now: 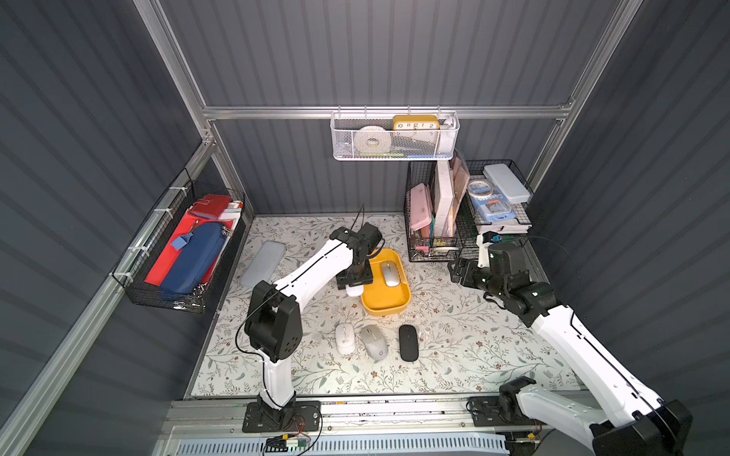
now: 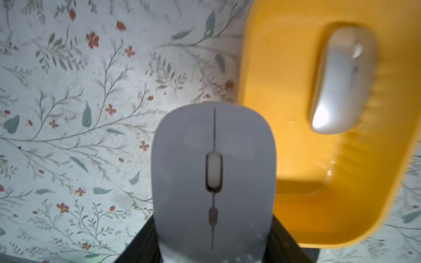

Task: Take out the mouse from the storage box
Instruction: Pick up the mouse from the storage box, then place the mouse at the center of the board.

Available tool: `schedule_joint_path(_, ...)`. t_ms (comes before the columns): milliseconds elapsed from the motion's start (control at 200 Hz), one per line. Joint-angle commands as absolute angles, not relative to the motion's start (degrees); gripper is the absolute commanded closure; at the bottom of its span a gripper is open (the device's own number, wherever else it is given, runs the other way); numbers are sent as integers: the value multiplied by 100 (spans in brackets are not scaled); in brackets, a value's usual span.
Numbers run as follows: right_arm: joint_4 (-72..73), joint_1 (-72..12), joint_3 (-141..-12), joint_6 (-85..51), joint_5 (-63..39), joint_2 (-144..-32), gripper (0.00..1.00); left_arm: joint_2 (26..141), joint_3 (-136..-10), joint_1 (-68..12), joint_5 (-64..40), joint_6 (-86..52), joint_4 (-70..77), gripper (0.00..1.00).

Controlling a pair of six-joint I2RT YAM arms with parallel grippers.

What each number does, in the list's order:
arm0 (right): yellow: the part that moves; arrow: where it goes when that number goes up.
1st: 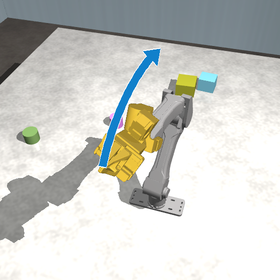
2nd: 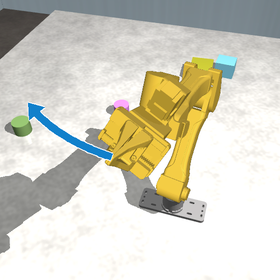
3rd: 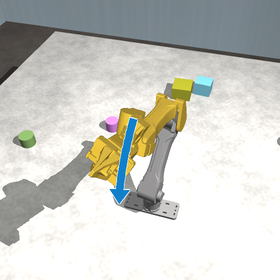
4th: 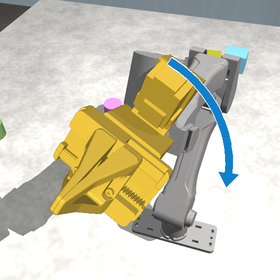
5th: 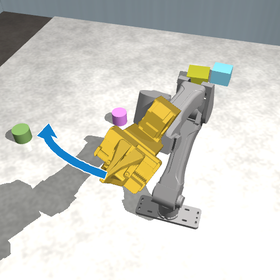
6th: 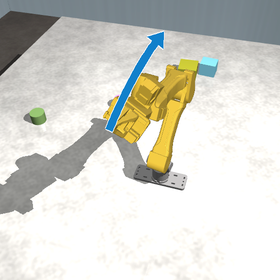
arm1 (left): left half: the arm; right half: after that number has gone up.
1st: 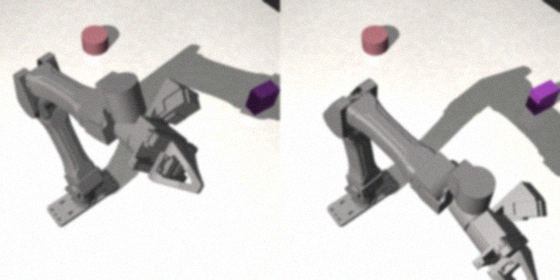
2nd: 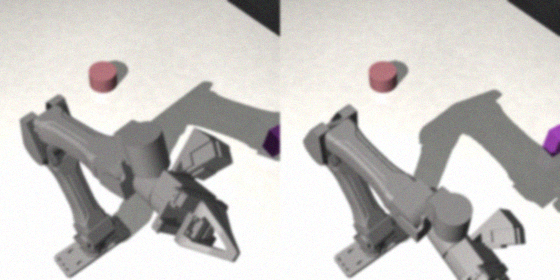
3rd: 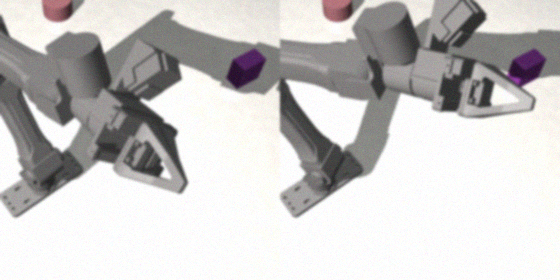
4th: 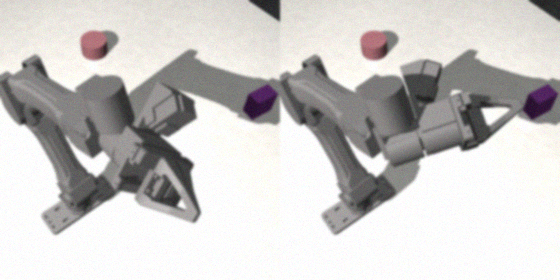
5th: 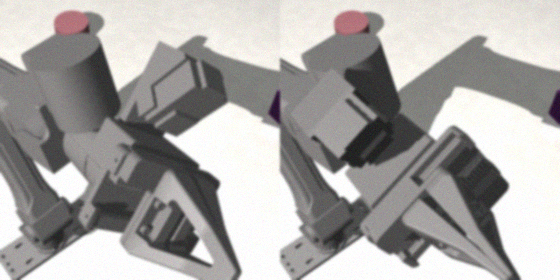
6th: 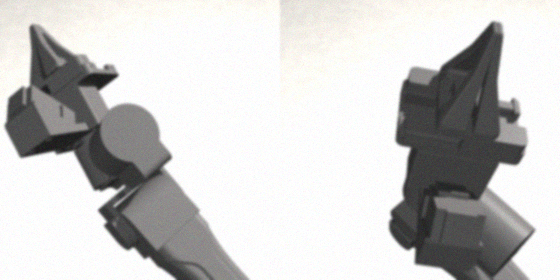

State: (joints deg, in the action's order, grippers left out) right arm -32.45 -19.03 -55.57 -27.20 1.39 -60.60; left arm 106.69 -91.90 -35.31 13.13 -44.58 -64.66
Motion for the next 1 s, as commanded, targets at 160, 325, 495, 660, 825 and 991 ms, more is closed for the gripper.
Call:
schedule_joint_path(160,-3107,-1881,-5467,-2721,40,-6080,13,10189,-8148,-3054,1016,-4350,-5638,85)
schedule_joint_path(325,-3126,-1881,-5476,-2698,35,-6137,14,10423,-7434,-2874,691,-4125,-5089,84)
schedule_joint_path(495,-3124,-1881,-5476,-2682,79,-6178,14,10909,-7431,-2795,686,-3978,-4845,85)
schedule_joint_path(660,-3136,-1881,-5475,-2680,75,-6257,14,11191,-7609,-2751,783,-3872,-4778,84)
schedule_joint_path(825,-3137,-1881,-5489,-2663,75,-6319,13,11463,-7747,-2734,701,-3804,-4667,74)
schedule_joint_path(991,-3155,-1881,-5517,-2654,95,-6319,13,11592,-7617,-2720,537,-3729,-4580,53)
